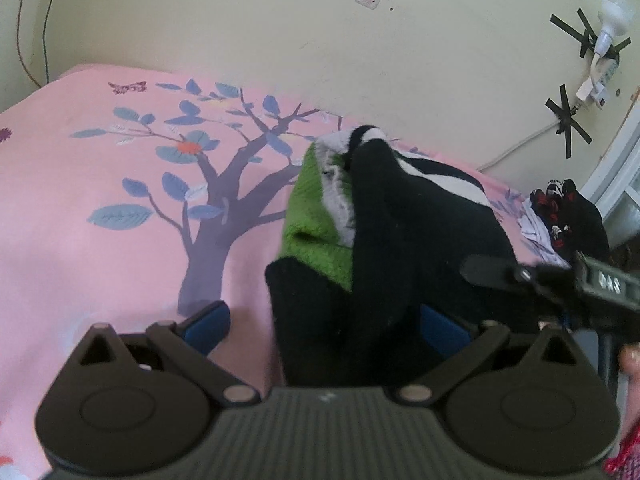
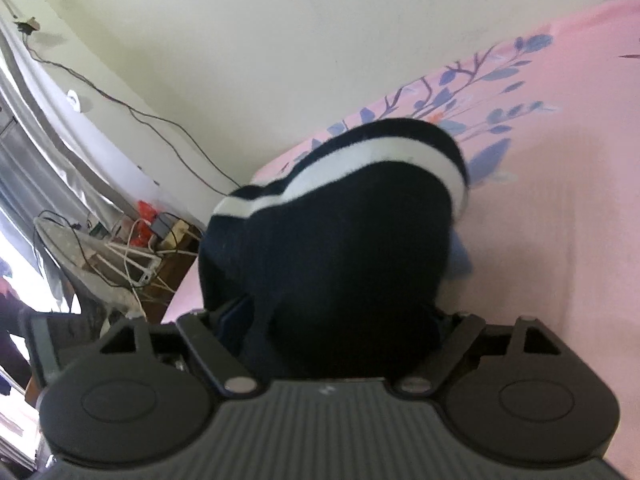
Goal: Fold small clothes
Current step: 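Grasp the folded black sweater bundle with both grippers and lift it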
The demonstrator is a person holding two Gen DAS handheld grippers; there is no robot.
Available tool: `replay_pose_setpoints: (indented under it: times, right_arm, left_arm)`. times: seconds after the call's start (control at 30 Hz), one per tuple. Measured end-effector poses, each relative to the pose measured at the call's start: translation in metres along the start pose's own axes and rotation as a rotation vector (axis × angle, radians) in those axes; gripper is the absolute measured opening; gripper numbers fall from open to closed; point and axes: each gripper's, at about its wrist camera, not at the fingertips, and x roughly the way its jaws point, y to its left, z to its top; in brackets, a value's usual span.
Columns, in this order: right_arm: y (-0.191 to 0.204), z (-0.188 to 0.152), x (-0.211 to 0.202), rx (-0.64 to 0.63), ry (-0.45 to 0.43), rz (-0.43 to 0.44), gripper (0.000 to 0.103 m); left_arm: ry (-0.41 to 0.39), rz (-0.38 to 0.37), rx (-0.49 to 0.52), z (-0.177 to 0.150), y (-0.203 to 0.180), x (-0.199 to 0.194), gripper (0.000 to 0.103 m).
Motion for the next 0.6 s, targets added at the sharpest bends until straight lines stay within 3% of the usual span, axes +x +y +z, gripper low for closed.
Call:
replay_pose_setpoints:
  times: [0.03,0.07,0.13,0.17,0.23,0.3,0.4,0.6]
  right_arm:
    - [0.002,0.003,0.006,-0.009,0.005,-0.007,0.080]
    - [0.003,0.006,0.009,-0.020,0.008,-0.014,0.072]
    - [0.005,0.012,0.012,-0.033,0.018,-0.052,0.054]
    - [0.005,0.013,0.008,-0.025,0.019,-0.042,0.045]
    - [0.009,0.013,-0.004,-0.056,0.006,-0.034,0.035]
    - [0.016,0.012,-0.028,-0.106,-0.038,-0.029,0.035]
    - [0.016,0.022,-0.071,-0.161,-0.140,-0.051,0.035]
    - [-0.033,0.074,-0.201,-0.140,-0.419,-0.148,0.035]
  left_arm:
    - [-0.006,-0.001,0.001,0.001,-0.001,0.002,0.102]
    - [-0.011,-0.001,-0.005,0.002,-0.001,0.003,0.100]
    - [-0.010,-0.017,-0.018,0.006,-0.003,0.007,0.071]
    - [0.011,-0.051,-0.051,0.010,-0.003,0.009,0.063]
    - [0.028,-0.040,-0.085,0.017,-0.010,0.013,0.057]
    - [0.039,-0.050,-0.046,0.024,-0.030,0.016,0.051]
    - [0.049,-0.123,0.059,0.041,-0.082,0.025,0.049]
    - [-0.001,-0.296,0.274,0.108,-0.231,0.066,0.049]
